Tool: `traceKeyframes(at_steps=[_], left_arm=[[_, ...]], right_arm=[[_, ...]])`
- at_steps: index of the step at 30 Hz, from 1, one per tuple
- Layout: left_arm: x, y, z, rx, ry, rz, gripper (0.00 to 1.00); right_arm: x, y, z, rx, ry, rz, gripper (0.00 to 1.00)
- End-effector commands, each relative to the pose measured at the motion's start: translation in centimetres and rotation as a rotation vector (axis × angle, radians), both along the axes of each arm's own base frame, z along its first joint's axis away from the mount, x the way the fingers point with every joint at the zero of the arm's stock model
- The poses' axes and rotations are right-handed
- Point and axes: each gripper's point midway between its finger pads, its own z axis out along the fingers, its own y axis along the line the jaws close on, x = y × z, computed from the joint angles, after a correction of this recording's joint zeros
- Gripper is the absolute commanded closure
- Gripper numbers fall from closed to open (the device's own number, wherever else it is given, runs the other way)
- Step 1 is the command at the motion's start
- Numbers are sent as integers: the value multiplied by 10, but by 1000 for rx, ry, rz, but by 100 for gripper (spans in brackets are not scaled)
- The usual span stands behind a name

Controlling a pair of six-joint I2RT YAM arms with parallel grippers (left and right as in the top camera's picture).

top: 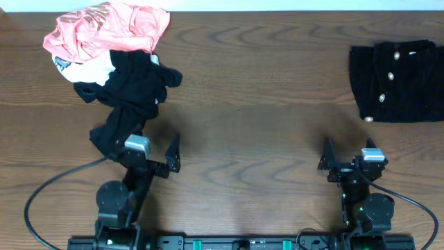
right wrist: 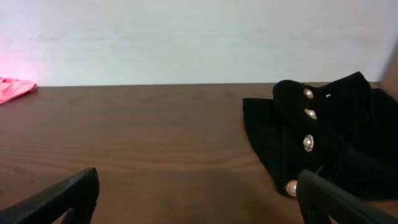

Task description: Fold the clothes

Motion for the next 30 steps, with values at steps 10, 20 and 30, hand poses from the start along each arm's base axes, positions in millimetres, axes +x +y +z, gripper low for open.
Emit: traceKeyframes(at_steps=[10,20,30], left_arm=[[-10,3,-24,9,-68,6,2],[-14,15,-31,27,-52,59,2],[-16,18,-60,45,67,72,2]], right_arm=[[0,1,-1,-16,0,1,1],[0,1,-1,-16,0,1,1],[0,1,-1,-16,0,1,1]])
